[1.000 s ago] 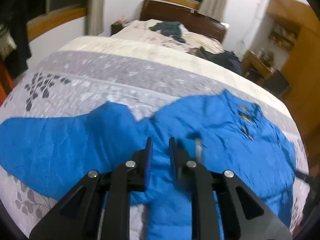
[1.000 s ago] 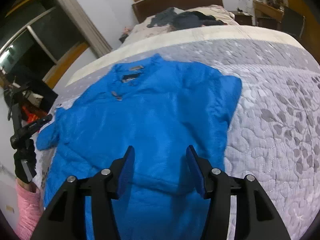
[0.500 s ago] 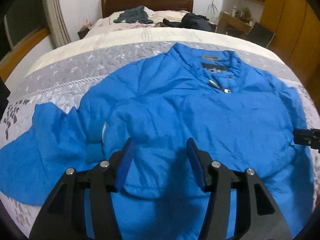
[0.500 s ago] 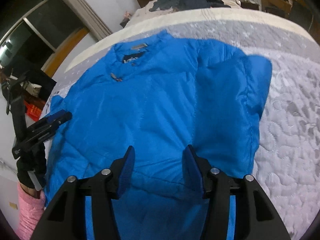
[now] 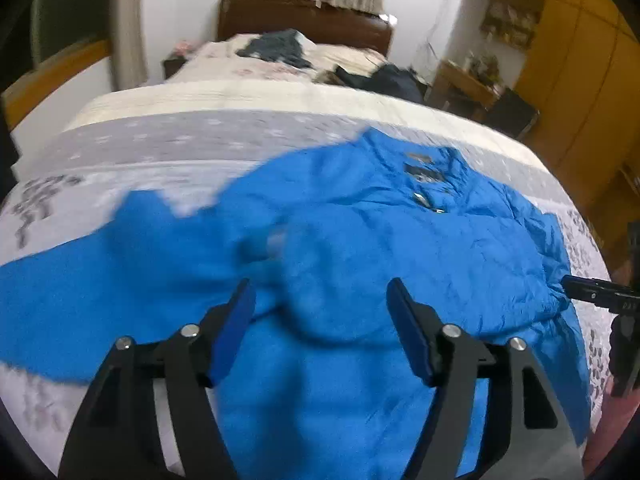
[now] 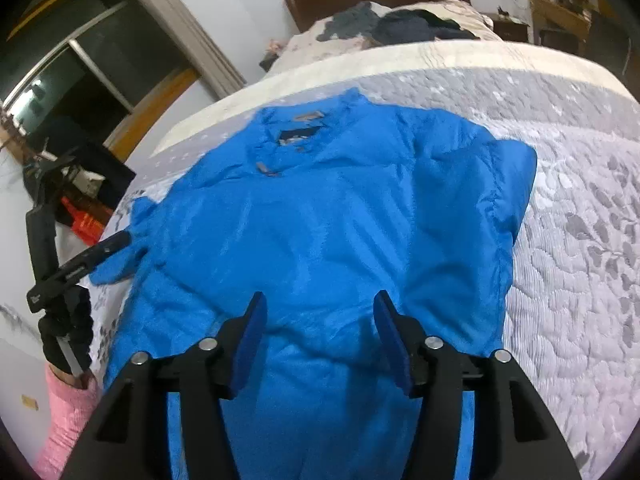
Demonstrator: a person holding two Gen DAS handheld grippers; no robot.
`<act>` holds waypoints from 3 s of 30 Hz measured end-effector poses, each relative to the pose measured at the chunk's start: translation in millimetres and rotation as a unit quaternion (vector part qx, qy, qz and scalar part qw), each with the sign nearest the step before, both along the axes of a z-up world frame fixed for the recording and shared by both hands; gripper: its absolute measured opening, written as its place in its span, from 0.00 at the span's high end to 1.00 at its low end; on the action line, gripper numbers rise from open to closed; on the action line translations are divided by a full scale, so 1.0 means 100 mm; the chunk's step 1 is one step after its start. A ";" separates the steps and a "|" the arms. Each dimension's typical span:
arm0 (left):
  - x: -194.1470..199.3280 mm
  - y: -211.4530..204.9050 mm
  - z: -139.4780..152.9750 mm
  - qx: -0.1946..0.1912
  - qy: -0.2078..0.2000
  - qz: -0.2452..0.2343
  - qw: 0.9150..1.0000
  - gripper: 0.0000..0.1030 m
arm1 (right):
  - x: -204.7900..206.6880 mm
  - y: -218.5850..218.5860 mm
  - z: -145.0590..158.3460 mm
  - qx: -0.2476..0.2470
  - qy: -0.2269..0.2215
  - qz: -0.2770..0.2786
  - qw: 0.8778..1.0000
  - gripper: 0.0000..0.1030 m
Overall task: Fold small clothes
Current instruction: 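Grasp the other sleeve cuff with the left gripper and lift it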
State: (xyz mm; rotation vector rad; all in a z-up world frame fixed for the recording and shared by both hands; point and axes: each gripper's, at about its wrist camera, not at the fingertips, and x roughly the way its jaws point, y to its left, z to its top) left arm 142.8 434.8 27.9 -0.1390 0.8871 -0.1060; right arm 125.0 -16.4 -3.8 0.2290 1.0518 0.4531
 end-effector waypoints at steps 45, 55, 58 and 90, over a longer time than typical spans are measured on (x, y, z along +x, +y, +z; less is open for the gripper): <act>-1.29 3.23 -0.05 -0.121 -0.091 0.424 0.893 0.87 | -0.22 0.10 -0.11 -0.036 0.021 -0.011 0.999 0.44; -0.99 2.19 0.77 -0.083 -0.147 0.292 0.941 0.90 | -0.27 -0.02 -0.11 -0.024 0.013 -0.013 1.000 0.43; -0.85 1.81 0.85 -0.083 -0.146 0.249 0.954 0.91 | -0.29 -0.06 -0.08 -0.024 0.005 -0.016 1.000 0.43; 0.51 -1.52 -0.18 -0.034 -0.044 -0.053 0.997 0.91 | -0.27 -0.31 -0.14 0.004 0.006 -0.024 1.000 0.42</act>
